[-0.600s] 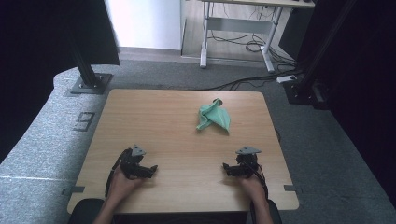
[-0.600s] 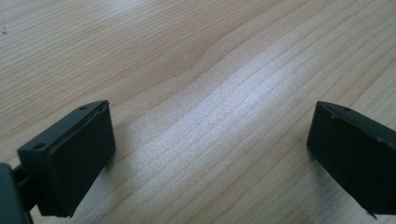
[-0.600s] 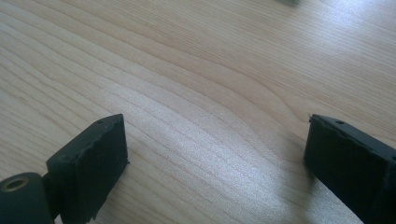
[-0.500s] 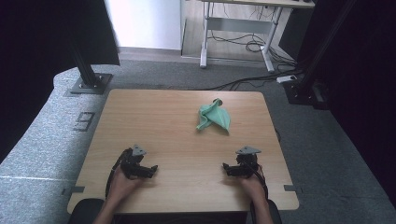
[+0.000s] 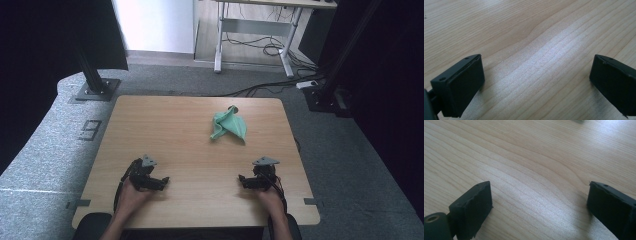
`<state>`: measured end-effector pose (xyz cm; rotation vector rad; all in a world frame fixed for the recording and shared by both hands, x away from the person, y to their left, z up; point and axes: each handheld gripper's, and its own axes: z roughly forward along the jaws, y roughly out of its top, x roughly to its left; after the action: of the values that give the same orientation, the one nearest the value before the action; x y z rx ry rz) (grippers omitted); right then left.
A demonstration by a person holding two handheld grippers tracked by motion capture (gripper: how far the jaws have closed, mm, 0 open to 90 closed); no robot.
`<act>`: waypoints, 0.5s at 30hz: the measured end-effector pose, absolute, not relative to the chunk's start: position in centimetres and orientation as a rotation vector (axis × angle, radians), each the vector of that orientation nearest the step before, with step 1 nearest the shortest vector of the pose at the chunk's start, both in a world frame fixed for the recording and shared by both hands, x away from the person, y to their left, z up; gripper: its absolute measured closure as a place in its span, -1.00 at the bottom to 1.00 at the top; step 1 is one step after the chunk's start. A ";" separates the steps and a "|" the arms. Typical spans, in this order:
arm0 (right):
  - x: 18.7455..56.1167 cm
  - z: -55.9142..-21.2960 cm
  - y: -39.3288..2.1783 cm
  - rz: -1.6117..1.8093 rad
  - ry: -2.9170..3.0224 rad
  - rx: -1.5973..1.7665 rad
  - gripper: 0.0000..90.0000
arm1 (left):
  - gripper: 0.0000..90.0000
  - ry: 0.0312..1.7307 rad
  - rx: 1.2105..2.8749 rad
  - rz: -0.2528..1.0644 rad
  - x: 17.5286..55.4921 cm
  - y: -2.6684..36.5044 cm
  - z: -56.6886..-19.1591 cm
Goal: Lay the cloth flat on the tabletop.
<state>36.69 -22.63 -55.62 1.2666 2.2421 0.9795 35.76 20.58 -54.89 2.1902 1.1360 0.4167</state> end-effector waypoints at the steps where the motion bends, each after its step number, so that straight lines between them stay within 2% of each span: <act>1: 36.7 -55.6 -22.6 0.980 2.242 1.266 -0.87 | -1.00 1.137 2.190 0.416 35.8 20.6 -54.9; 15: 36.7 -55.6 -22.6 0.979 2.242 1.266 -0.87 | -0.87 1.113 2.189 0.359 36.5 19.0 -54.1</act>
<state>36.69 -22.63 -55.61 1.2660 2.2424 0.9793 36.54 19.04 -54.13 2.1892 1.1126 0.3585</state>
